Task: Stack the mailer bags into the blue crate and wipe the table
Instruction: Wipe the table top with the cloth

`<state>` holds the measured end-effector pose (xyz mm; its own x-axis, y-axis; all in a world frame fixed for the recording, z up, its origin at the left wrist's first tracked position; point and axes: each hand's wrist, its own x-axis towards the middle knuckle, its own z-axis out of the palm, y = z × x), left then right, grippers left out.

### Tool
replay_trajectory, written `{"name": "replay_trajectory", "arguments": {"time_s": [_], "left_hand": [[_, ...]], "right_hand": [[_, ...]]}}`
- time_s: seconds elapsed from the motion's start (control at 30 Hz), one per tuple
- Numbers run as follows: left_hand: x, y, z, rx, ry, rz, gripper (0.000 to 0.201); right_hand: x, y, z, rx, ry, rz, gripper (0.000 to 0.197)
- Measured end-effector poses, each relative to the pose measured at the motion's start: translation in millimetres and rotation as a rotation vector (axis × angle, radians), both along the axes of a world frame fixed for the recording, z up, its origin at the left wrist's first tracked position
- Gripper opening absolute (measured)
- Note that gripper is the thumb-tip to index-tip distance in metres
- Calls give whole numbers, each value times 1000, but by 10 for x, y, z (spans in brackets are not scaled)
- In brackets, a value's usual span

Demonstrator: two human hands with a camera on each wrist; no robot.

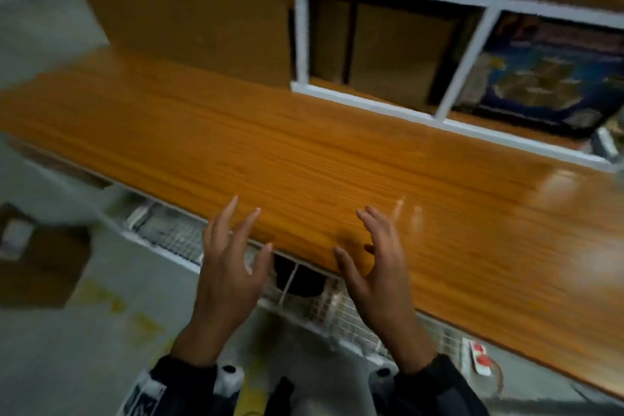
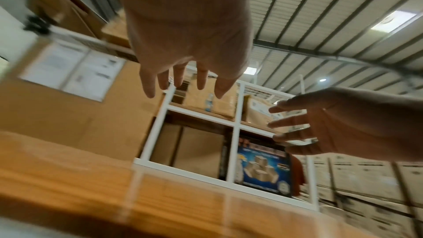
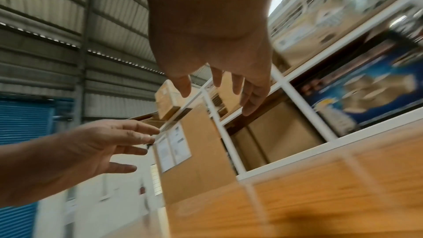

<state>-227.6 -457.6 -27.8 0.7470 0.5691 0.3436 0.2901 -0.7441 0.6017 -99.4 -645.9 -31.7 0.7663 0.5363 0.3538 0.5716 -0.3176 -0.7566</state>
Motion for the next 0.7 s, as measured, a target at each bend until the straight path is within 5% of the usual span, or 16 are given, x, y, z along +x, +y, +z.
{"name": "replay_trajectory", "arguments": {"time_s": [0.37,0.7], "left_hand": [[-1351,1081,-125,29,75,552,50],[-1566,1993,-201,-15,108,848,55]], "right_hand": [[-348,2030,-117,-33,9,591,58],[-526,3720,-135,-50,47,924,59]]}}
